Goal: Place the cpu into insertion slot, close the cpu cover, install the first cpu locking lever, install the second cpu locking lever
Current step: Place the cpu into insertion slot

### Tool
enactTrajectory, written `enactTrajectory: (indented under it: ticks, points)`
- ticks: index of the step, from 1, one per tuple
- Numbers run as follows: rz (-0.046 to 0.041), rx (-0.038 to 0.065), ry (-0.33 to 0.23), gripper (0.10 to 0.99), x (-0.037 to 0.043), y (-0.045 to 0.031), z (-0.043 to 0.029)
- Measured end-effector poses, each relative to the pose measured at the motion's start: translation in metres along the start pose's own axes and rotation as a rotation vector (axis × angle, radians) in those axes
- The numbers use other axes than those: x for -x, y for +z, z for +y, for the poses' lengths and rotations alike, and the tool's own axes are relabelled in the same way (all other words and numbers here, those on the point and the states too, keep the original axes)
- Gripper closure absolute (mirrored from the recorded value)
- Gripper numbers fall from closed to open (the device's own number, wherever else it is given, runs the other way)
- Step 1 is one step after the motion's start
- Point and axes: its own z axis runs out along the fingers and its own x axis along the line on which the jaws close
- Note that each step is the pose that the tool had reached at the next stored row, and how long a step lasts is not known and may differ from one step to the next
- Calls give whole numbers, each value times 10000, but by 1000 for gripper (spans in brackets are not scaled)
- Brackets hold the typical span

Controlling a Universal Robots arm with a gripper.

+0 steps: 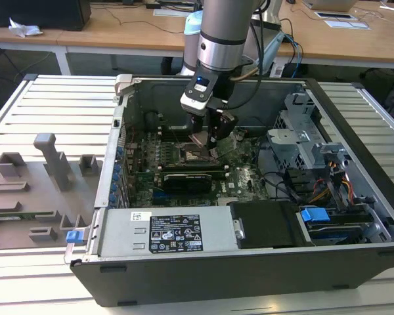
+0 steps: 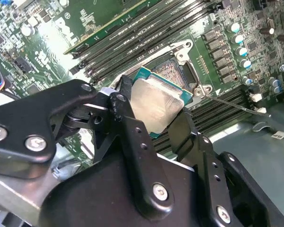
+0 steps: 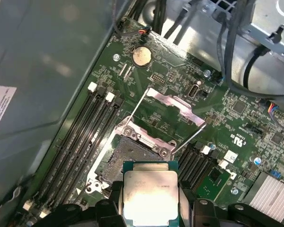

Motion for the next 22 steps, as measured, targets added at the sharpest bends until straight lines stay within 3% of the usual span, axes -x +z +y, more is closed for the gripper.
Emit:
enactTrajectory:
  ticks: [22]
  points:
    - [90, -79, 2607, 541, 0, 4, 0]
